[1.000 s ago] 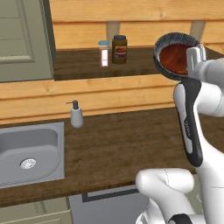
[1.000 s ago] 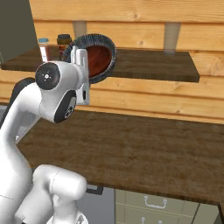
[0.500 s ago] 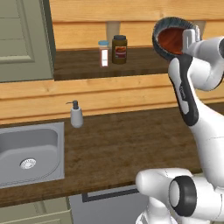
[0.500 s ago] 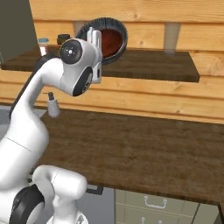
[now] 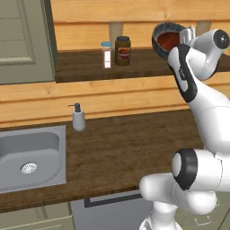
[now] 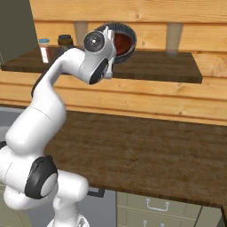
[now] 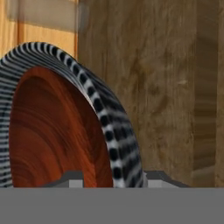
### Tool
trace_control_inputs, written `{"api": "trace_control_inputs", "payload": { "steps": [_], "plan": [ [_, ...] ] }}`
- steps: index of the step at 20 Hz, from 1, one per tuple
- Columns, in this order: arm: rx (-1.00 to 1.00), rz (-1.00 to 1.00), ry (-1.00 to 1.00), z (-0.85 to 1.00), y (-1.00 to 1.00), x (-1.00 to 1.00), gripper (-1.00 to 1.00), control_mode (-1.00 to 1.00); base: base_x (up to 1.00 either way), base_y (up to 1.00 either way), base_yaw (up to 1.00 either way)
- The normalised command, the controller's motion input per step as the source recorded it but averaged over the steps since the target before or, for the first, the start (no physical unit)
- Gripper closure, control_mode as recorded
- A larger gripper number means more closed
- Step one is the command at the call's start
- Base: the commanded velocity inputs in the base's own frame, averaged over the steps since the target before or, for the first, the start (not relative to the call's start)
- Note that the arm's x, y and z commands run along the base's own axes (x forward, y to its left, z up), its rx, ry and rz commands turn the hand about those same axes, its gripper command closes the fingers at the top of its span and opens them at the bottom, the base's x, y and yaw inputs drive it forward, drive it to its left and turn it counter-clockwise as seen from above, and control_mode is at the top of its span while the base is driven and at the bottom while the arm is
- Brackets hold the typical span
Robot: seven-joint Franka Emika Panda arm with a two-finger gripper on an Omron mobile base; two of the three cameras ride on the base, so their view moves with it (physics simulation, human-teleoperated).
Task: Pick up the bowls on the counter and stack them on top of one another in the open cabinet. Place the smaller bowl on top of the larger bowl.
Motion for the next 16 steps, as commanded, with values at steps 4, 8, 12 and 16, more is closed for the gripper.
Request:
{"api": "trace_control_inputs", "payload": {
  "steps": [4, 8, 12, 16],
  "plan": [
    [0.02, 0.05, 0.02, -0.46, -0.08, 0.67, 1.00, -1.00, 0.00, 0.00, 0.00],
    [0.02, 0.06, 0.03, -0.43, -0.09, 0.62, 1.00, -1.00, 0.00, 0.00, 0.00],
    [0.01, 0.02, 0.03, -0.21, -0.03, 0.56, -1.00, -1.00, 0.00, 0.00, 0.00],
    [0.00, 0.01, -0.04, -0.01, 0.00, 0.28, -1.00, -1.00, 0.00, 0.00, 0.00]
  ]
}}
